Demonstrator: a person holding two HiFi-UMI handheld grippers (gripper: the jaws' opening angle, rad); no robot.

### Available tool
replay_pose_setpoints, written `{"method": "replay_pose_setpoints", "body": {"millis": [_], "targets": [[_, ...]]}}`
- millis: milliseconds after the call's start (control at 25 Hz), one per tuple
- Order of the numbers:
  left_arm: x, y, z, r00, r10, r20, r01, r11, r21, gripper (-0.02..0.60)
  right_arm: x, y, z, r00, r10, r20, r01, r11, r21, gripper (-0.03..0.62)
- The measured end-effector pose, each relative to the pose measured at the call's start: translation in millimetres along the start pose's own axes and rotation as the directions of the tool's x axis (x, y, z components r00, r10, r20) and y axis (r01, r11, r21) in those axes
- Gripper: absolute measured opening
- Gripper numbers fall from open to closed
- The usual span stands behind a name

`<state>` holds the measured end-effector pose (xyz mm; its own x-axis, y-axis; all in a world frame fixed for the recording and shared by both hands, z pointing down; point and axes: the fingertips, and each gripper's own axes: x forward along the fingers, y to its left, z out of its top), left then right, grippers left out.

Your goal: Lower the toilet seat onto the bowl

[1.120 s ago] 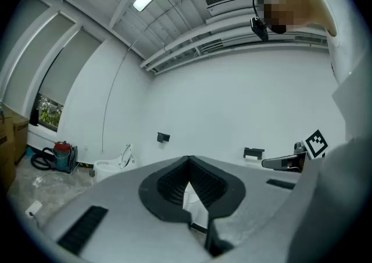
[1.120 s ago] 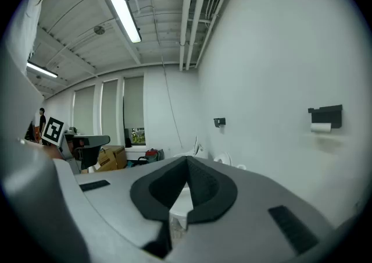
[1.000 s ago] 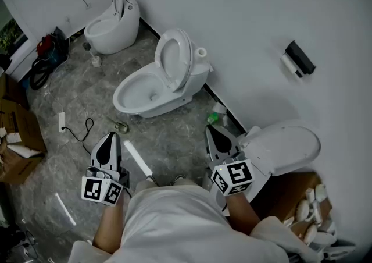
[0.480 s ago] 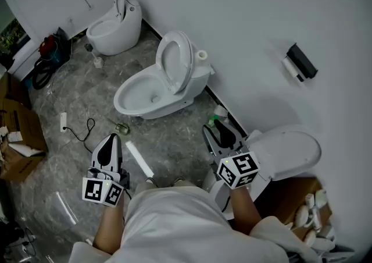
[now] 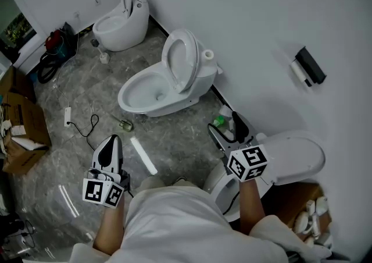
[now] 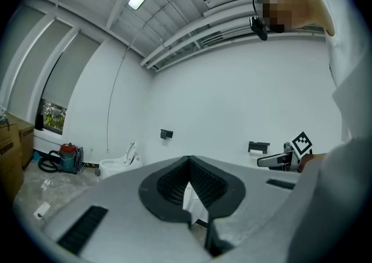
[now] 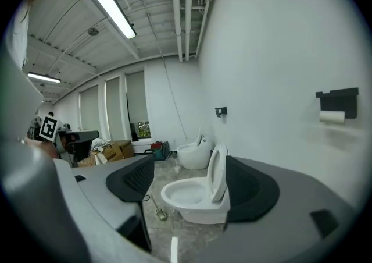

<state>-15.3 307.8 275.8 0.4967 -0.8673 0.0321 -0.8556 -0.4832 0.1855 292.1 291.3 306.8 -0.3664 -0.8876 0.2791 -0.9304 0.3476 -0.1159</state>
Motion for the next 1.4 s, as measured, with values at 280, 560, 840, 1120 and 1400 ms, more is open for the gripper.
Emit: {"method": "replay_pose_setpoints", "body": {"millis": [280,560,840,1120,1400], "targets": [[9.6,27.1,-16.6,0.997,0.035,-0.07,-0.036,0.999,-0.004,0.006,49.6,20.1,-39.3,0.992,0.089,-0.095,-0.08,0.992,0.095,0.35],[85.5,70.4,-23.1,0.999,-0.004,-0.035,0.002,0.998,-0.057,0.006,120.5,18.4,-28.9,0.983,0.094,-0.157,-0.088,0.995,0.044,0.35],[207.0,130.3,14.3,0.99,-0.137,0.031,0.14,0.981,-0.132,0.006,217.3,4.4,33.1,0.98,0.039,-0.195,-0.04,0.999,-0.002,0.35],[289.5,151.1,12.9,0.963,-0.27,-0.011,0.266,0.954,-0.142,0.006,291.8,-11.6,37.9,0.972,-0.005,-0.235,0.013,0.999,0.034,0.35],[327.5,170.7,-15.8,0.976,-0.201,-0.08,0.186,0.968,-0.169,0.006,349.6,-63.0,16.6,0.955,0.007,-0.295,0.011,0.998,0.058,0.35]]}}
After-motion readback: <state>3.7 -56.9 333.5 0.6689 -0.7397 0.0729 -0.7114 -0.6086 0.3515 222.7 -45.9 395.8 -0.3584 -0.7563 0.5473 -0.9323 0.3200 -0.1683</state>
